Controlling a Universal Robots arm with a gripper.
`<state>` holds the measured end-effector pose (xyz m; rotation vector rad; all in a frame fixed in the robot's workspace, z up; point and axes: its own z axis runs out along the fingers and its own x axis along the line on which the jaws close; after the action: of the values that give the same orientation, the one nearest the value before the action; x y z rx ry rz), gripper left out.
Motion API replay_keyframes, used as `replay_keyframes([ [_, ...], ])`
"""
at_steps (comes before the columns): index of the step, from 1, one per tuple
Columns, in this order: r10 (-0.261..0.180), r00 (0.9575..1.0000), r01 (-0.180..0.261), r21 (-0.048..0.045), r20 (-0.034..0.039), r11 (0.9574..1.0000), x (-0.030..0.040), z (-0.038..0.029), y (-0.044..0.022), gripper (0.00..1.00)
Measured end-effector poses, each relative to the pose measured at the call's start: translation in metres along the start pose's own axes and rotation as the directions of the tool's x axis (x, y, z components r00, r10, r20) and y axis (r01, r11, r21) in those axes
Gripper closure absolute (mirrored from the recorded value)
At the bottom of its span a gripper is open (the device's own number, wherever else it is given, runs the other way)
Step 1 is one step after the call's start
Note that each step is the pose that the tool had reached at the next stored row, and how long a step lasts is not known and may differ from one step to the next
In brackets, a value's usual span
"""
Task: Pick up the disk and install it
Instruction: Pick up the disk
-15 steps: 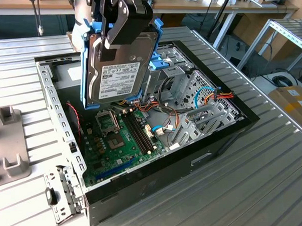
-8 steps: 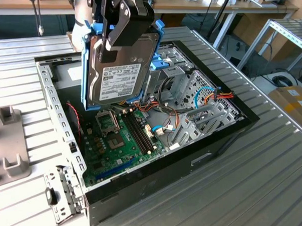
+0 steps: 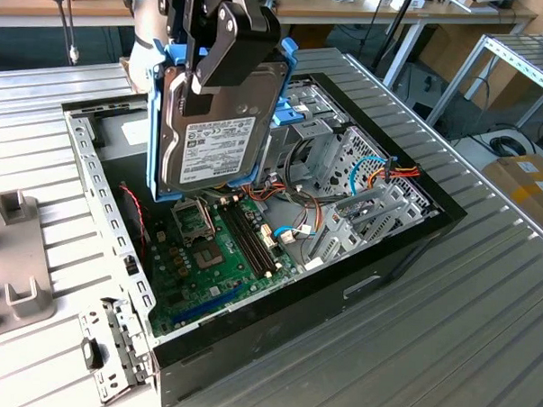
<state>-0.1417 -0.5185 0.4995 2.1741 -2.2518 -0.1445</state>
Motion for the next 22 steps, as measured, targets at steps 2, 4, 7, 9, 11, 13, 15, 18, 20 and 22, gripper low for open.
replay_keyframes([
  [2, 0.000, 1.0000, 0.000, 0.0000, 0.0000, 1.0000, 0.0007, 0.0000, 0.0000, 0.63],
  [4, 0.000, 1.0000, 0.000, 0.0000, -0.0001, 1.0000, 0.0013, -0.0001, -0.0001, 0.63],
  [7, 0.000, 1.0000, 0.000, 0.0000, 0.0000, 1.0000, 0.0024, -0.0001, -0.0001, 0.63],
  [9, 0.000, 1.0000, 0.000, 0.0000, -0.0001, 1.0000, 0.0030, -0.0001, -0.0001, 0.63],
  [11, 0.000, 1.0000, 0.000, 0.0000, -0.0001, 1.0000, 0.0038, -0.0002, -0.0002, 0.63],
  [13, 0.000, 1.0000, 0.000, 0.0000, 0.0000, 1.0000, 0.0045, -0.0002, -0.0002, 0.63],
  [15, 0.000, 1.0000, 0.000, 0.0000, -0.0001, 1.0000, 0.0056, -0.0003, -0.0003, 0.63],
  [18, 0.000, 1.0000, 0.000, 0.0000, 0.0000, 1.0000, 0.0067, -0.0003, -0.0004, 0.63],
  [20, 0.000, 1.0000, 0.000, 0.0000, -0.0001, 1.0000, 0.0108, -0.0005, -0.0006, 0.63],
  [22, 0.000, 1.0000, 0.000, 0.0000, -0.0001, 1.0000, 0.0143, -0.0007, -0.0007, 0.63],
])
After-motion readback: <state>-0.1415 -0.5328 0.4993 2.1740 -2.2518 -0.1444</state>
